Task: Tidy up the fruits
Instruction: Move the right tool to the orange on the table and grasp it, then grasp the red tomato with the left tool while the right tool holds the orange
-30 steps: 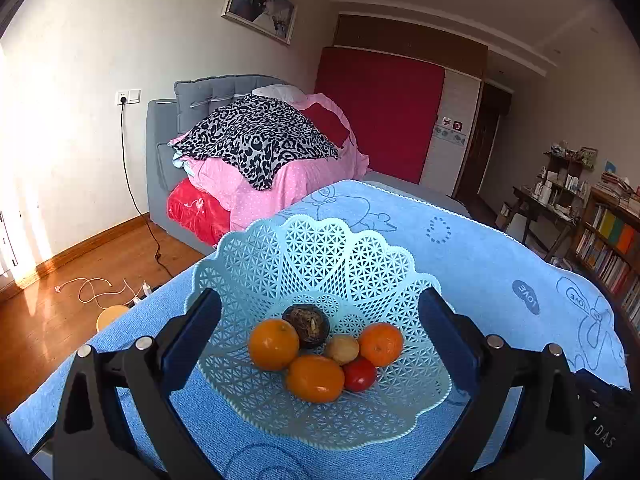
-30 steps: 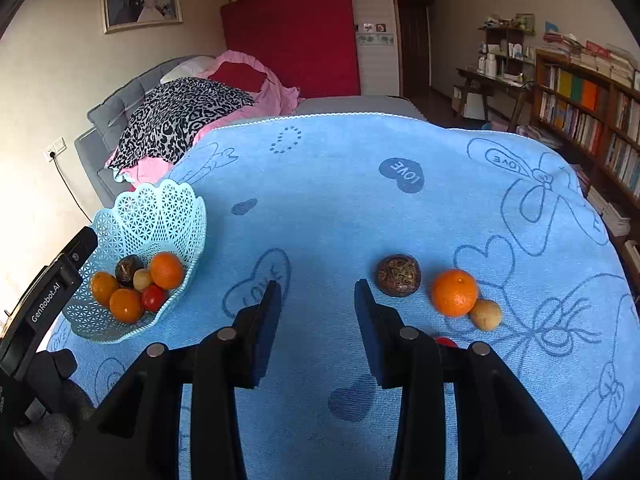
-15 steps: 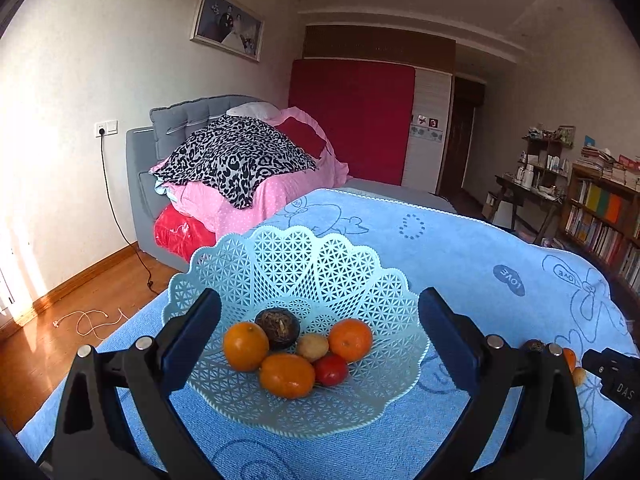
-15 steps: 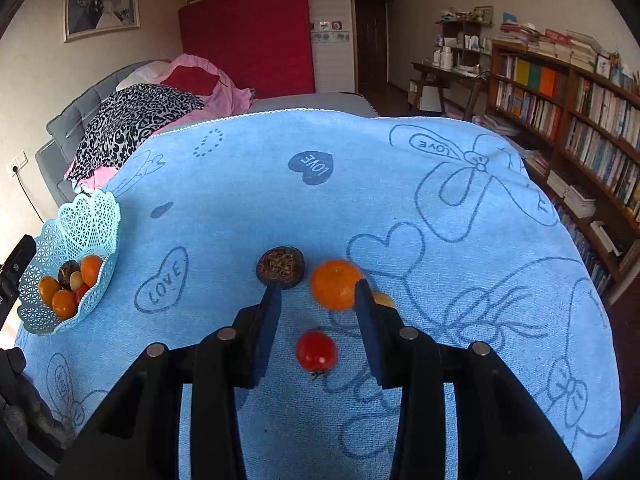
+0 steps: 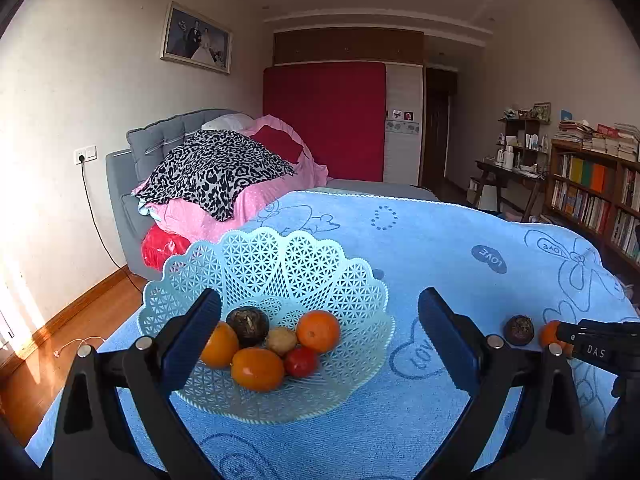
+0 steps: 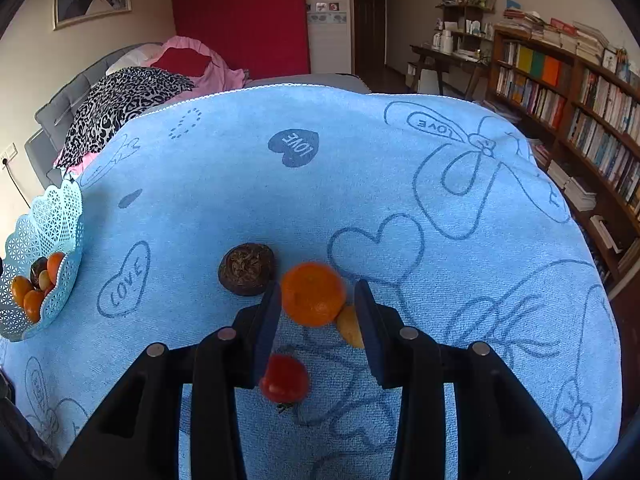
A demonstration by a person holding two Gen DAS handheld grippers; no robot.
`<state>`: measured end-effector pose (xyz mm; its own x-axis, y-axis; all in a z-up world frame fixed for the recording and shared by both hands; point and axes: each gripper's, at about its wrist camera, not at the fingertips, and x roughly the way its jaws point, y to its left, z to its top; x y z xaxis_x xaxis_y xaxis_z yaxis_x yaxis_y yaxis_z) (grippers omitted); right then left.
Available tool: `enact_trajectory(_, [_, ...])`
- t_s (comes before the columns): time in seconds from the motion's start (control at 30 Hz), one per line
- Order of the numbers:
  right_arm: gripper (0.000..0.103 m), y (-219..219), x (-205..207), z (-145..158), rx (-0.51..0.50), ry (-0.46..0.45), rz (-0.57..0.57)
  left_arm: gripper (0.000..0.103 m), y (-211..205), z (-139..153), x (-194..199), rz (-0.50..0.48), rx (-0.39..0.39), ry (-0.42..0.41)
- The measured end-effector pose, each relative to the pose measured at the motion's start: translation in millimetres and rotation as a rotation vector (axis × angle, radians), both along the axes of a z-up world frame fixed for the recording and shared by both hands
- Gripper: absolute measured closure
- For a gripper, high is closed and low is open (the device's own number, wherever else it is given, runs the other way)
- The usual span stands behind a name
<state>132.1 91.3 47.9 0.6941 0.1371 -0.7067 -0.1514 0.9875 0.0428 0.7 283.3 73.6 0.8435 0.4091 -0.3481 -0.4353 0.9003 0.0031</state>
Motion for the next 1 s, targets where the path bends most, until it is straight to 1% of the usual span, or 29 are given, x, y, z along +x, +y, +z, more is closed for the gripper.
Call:
enact_trajectory(0.1, [0.063,2,8,-6,-0.002,0.016,0.007,0.003,-4,-1,1,-0.012,0.012,0.006])
enact_trajectory(0.13, [0.059,2,11,-8,0.003,0.020,0.012,0.003,-5,-2,1,-0.015,0.016,0.008])
enact_trajectory(0.17, [0.058,4,13,-10,0.003,0.025,0.015,0.003,-6,-2,2,-0.019,0.021,0.010])
enact_trajectory(0.43, [0.056,12,17,-15,-0.020,0.031,0.030,0.003,-17,-5,2,-0.044,0.059,0.024])
enact_trajectory(0.5, [0.057,12,16,-15,-0.025,0.027,0.028,0.003,-18,-5,3,-0.050,0.062,0.027])
enact_trajectory(0.6, [0.062,11,15,-15,-0.032,0.023,0.024,0.003,-20,-6,5,-0.061,0.061,0.036])
enact_trajectory(0.7, [0.063,9,12,-11,-0.022,0.027,0.017,0.003,-20,-8,6,-0.068,0.063,0.044])
enact_trajectory(0.9, [0.063,0,-9,3,0.013,-0.014,0.009,0.003,-28,-9,7,-0.088,0.081,0.052])
enact_trajectory(1.0, [0.063,-14,-21,8,0.043,-0.029,-0.022,0.003,-34,-11,7,-0.104,0.093,0.054])
